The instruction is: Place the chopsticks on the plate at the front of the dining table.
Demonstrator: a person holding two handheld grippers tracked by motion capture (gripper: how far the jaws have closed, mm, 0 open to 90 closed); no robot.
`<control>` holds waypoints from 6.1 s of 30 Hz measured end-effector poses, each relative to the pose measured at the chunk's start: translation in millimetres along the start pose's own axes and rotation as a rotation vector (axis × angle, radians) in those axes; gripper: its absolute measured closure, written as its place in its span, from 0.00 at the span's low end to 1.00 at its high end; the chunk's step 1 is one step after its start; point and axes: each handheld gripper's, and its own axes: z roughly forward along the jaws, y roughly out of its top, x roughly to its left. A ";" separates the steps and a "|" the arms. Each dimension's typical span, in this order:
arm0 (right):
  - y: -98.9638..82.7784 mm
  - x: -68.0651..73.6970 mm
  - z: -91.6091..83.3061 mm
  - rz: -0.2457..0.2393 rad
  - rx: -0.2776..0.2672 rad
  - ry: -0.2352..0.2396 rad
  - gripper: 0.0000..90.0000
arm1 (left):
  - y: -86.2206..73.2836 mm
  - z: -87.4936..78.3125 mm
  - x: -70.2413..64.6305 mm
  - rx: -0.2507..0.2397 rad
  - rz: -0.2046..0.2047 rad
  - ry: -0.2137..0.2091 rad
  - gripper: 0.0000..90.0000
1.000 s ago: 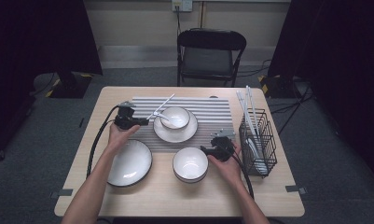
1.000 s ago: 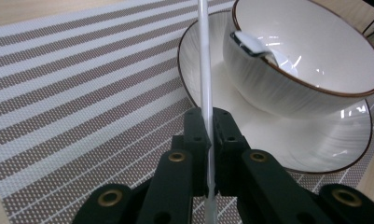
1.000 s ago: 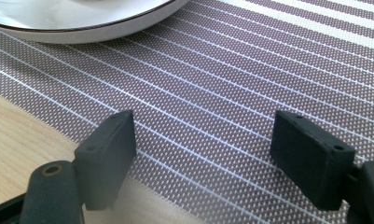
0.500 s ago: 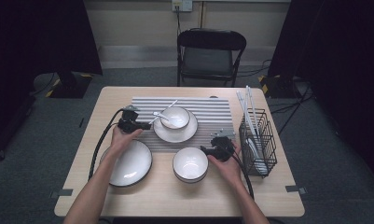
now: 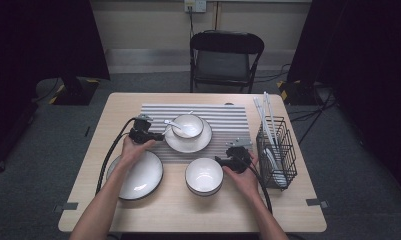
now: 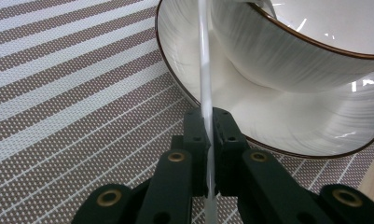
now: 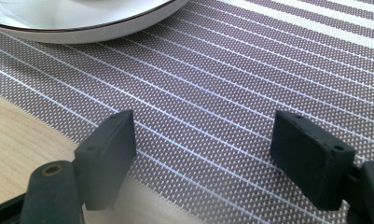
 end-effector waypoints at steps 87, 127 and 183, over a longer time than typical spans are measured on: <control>-0.2 1.2 -0.3 0.006 0.000 -0.011 0.24 | -18.1 -18.5 -10.6 -0.014 -0.009 -0.063 0.92; -0.2 1.0 -0.3 0.006 -0.001 -0.011 0.24 | -29.9 -73.5 -16.6 -0.117 -0.004 -0.060 0.44; 44.6 10.6 -15.9 -0.009 -0.016 0.016 0.45 | -66.5 -82.8 -31.2 -0.086 0.066 0.001 0.21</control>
